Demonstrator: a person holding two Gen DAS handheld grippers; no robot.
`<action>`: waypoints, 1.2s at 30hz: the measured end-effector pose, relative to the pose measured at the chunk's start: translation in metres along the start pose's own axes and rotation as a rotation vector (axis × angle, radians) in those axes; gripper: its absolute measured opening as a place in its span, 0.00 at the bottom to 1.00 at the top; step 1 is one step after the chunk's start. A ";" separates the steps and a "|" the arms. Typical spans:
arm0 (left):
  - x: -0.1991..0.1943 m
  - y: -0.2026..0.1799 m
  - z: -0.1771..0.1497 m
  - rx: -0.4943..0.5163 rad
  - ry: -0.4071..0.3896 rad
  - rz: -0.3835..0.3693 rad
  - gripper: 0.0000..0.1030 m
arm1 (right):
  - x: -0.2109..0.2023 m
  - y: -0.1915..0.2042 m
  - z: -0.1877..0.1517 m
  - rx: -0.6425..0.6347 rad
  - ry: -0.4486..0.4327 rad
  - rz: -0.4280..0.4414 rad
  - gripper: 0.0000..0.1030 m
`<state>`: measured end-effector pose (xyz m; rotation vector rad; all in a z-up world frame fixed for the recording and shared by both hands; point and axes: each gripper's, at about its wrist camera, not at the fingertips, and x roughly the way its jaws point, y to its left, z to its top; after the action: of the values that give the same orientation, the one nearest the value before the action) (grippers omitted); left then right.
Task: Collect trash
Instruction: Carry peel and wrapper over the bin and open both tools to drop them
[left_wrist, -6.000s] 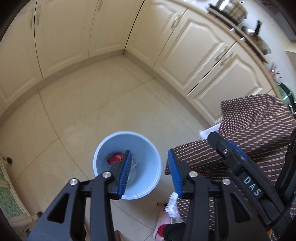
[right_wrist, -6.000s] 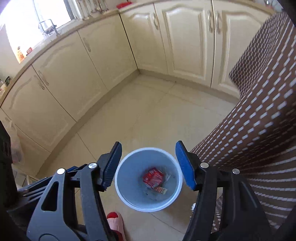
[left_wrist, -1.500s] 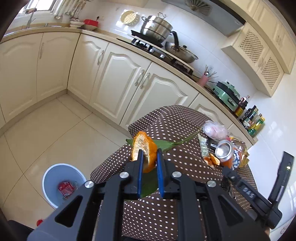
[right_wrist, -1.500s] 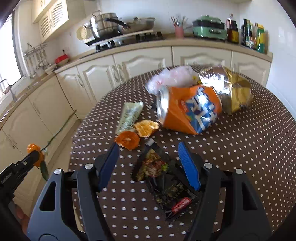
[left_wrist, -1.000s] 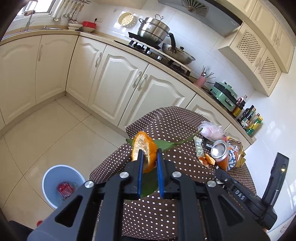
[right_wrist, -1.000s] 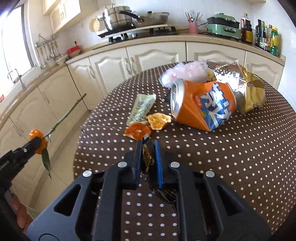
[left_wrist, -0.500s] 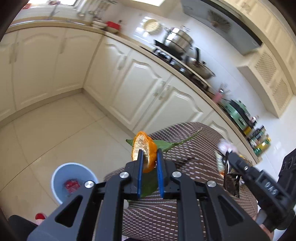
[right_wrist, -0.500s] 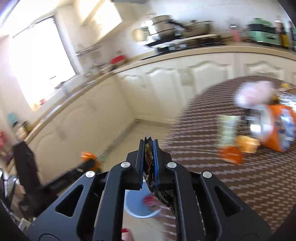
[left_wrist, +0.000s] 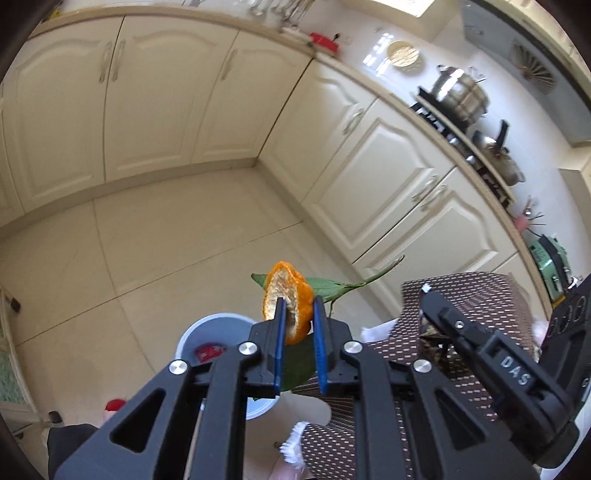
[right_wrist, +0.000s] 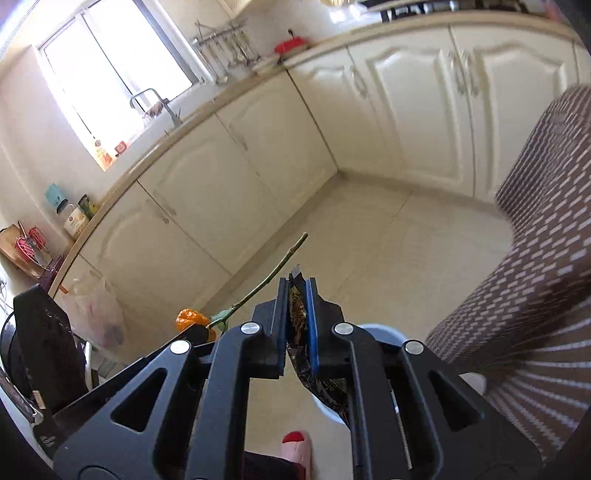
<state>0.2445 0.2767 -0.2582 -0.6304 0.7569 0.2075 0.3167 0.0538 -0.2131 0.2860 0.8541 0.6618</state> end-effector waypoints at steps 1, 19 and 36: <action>0.007 0.005 0.000 -0.005 0.013 0.007 0.13 | 0.012 -0.001 -0.003 0.006 0.022 -0.006 0.12; 0.083 0.023 -0.018 -0.003 0.161 0.029 0.13 | 0.072 -0.024 -0.028 0.009 0.134 -0.136 0.24; 0.080 0.003 -0.014 0.015 0.154 -0.018 0.21 | 0.050 -0.030 -0.024 -0.012 0.084 -0.175 0.53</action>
<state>0.2923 0.2671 -0.3230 -0.6440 0.8993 0.1375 0.3348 0.0625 -0.2725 0.1707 0.9438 0.5182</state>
